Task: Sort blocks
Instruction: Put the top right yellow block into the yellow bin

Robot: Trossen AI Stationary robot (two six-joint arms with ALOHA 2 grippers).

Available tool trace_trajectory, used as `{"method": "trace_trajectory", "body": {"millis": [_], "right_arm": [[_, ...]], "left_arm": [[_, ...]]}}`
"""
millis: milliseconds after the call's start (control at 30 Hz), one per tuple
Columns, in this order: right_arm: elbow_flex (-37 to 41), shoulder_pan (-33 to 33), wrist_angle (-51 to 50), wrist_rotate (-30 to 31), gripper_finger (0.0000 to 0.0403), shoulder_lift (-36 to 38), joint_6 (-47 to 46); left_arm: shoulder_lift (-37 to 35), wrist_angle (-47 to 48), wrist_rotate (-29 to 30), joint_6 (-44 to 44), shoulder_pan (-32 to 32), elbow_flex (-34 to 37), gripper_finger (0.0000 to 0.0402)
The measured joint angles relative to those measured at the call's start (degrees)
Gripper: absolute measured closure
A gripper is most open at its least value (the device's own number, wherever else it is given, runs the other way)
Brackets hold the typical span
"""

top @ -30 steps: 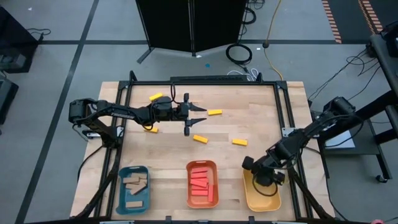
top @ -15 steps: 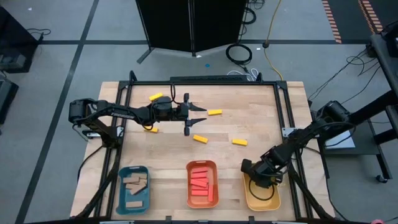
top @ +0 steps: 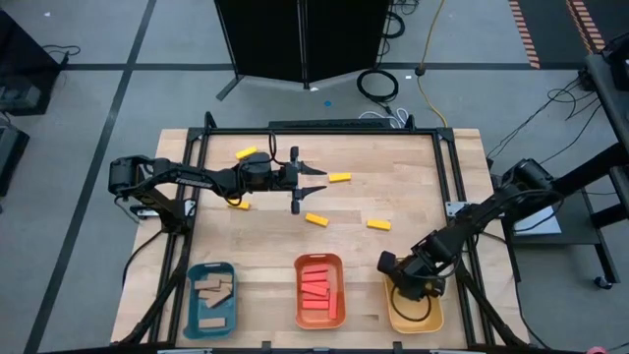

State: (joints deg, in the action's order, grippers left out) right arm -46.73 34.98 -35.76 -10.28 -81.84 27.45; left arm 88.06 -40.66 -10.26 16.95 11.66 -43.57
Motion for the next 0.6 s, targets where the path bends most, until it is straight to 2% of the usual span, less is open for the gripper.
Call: {"method": "trace_trajectory", "body": {"millis": [300,600], "right_arm": [[-2.5,0.0,-0.6,-1.6,0.0293,0.0,-16.1],[-2.5,0.0,-0.5,-3.4,0.0282,0.0,-25.9]], "left_arm": [[0.0,0.0,0.0,0.0,0.0,0.0,0.0233],[0.0,0.0,0.0,0.0,0.0,0.0,0.0233]]}}
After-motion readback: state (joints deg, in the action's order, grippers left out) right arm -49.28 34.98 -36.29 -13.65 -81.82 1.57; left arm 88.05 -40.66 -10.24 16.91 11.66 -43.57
